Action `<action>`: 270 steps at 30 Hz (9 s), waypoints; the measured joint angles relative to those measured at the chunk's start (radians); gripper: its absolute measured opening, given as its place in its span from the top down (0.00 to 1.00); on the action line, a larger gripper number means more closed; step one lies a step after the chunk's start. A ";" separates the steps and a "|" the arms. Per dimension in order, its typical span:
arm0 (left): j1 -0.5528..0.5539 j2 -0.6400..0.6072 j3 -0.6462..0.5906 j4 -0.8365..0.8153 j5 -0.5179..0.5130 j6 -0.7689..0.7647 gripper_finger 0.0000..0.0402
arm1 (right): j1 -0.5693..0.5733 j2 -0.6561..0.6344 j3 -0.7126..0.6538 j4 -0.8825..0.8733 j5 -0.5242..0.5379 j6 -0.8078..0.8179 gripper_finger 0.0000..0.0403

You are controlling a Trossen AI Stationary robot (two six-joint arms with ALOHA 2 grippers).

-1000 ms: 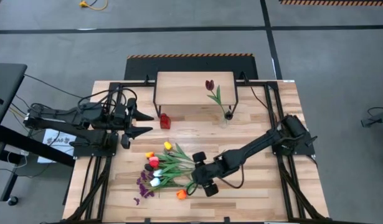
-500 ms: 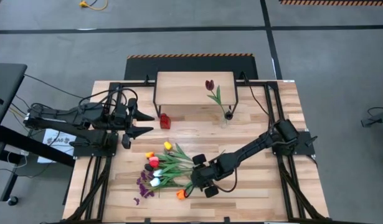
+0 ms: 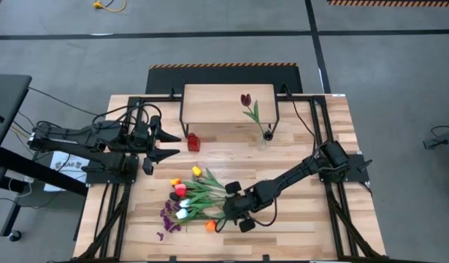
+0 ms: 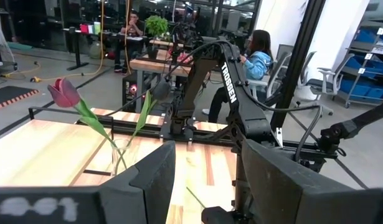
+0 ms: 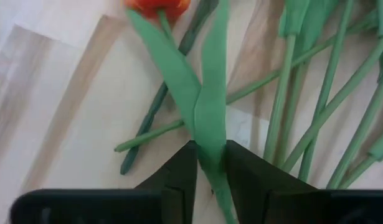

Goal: Pick and place flowers into a vace then onto a shelf
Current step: Put the orange flower into the transparent vase, then put the red flower into the transparent vase

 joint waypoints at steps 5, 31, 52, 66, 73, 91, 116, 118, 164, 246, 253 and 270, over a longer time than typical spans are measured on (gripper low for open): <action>0.000 0.000 0.000 0.000 0.000 0.000 0.56 | 0.000 0.000 0.039 -0.055 -0.001 0.000 0.97; 0.000 0.000 0.000 -0.001 0.000 0.000 0.56 | 0.030 -0.357 0.237 -0.129 0.239 -0.194 1.00; 0.000 0.000 0.000 -0.040 0.000 0.009 0.56 | -0.006 -0.805 -0.129 0.854 0.592 -0.689 1.00; 0.000 0.000 0.000 -0.039 0.000 0.011 0.56 | -0.255 -1.126 -0.613 1.335 0.504 -0.631 1.00; 0.000 0.000 0.000 -0.038 0.000 0.012 0.56 | -0.384 -1.140 -0.811 1.504 0.494 -0.504 1.00; 0.000 0.000 0.000 -0.038 -0.005 0.012 0.56 | -0.512 -1.052 -1.000 1.668 0.446 -0.251 1.00; 0.000 0.000 0.000 -0.038 -0.005 0.011 0.56 | -0.512 -0.906 -1.032 1.761 0.475 -0.192 1.00; 0.000 0.000 0.000 -0.038 -0.005 0.011 0.56 | -0.512 -0.906 -1.032 1.755 0.483 -0.192 0.99; 0.000 0.000 0.000 -0.038 -0.007 -0.009 0.56 | -0.320 -1.359 -1.030 0.715 0.689 -0.078 0.61; 0.000 0.000 0.000 -0.091 -0.026 -0.033 0.56 | -0.009 0.003 -0.245 0.746 0.418 0.200 0.67; 0.000 0.000 0.000 -0.094 -0.026 -0.042 0.56 | -0.029 0.002 -0.245 0.725 0.366 0.214 0.67; 0.000 0.000 0.000 -0.094 -0.026 -0.046 0.56 | -0.061 0.002 -0.245 0.645 0.250 0.245 0.67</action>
